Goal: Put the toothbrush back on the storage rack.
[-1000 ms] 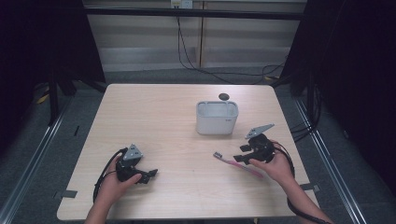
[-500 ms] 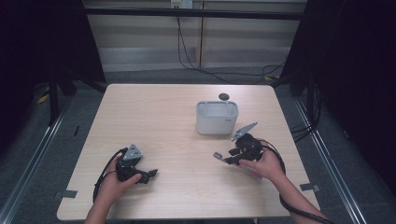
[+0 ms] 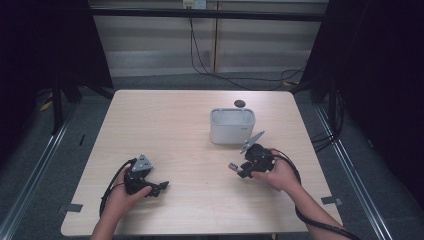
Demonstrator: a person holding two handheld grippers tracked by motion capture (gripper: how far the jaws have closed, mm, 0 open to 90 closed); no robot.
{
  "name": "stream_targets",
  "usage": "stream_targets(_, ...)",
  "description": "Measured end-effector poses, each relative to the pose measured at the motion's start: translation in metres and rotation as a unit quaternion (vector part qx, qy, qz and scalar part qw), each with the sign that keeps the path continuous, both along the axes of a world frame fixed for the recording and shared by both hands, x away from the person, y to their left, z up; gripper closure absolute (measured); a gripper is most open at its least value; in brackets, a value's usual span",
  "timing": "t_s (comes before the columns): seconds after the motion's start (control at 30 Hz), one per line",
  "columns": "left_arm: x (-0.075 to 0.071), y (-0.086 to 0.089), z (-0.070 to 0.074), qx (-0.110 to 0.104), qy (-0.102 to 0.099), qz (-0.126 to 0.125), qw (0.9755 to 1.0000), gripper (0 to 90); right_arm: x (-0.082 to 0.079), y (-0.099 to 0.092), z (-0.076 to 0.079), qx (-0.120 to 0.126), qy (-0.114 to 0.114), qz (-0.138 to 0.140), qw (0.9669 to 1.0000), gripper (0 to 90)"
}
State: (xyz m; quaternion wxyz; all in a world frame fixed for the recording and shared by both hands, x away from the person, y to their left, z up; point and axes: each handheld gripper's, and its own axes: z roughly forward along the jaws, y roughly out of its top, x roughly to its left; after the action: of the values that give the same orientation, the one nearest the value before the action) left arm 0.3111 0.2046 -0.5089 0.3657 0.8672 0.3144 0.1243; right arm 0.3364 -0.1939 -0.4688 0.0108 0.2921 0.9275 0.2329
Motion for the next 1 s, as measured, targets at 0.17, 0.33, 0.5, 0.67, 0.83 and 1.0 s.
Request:
stream_targets(0.17, 0.0, 0.0, 0.0, 0.0, 0.0, 0.0, 1.0, 9.5, 0.001, 0.004, -0.001, -0.012, 0.009, 0.006, 0.9999, 65.9)
stream_targets(0.33, 0.0, 0.0, 0.0, 0.0, 0.0, 0.0, 1.0, 9.5, 0.002, 0.009, -0.002, -0.029, 0.018, 0.011, 0.9993, 68.9)
stream_targets(0.5, 0.0, 0.0, 0.0, 0.0, 0.0, 0.0, 1.0, 9.5, 0.004, 0.012, -0.003, -0.051, 0.024, 0.017, 0.9982, 71.4)
stream_targets(0.67, 0.0, 0.0, 0.0, 0.0, 0.0, 0.0, 1.0, 9.5, 0.005, 0.014, -0.003, -0.065, 0.028, 0.019, 0.9973, 75.9)
stream_targets(0.83, 0.0, 0.0, 0.0, 0.001, -0.001, -0.001, 1.0, 9.5, 0.005, 0.015, -0.002, -0.068, 0.042, 0.005, 0.9968, 83.7)
stream_targets(1.0, 0.0, 0.0, 0.0, 0.0, 0.0, -0.002, 1.0, 9.5, 0.006, 0.014, -0.003, -0.065, 0.049, 0.002, 0.9967, 84.2)
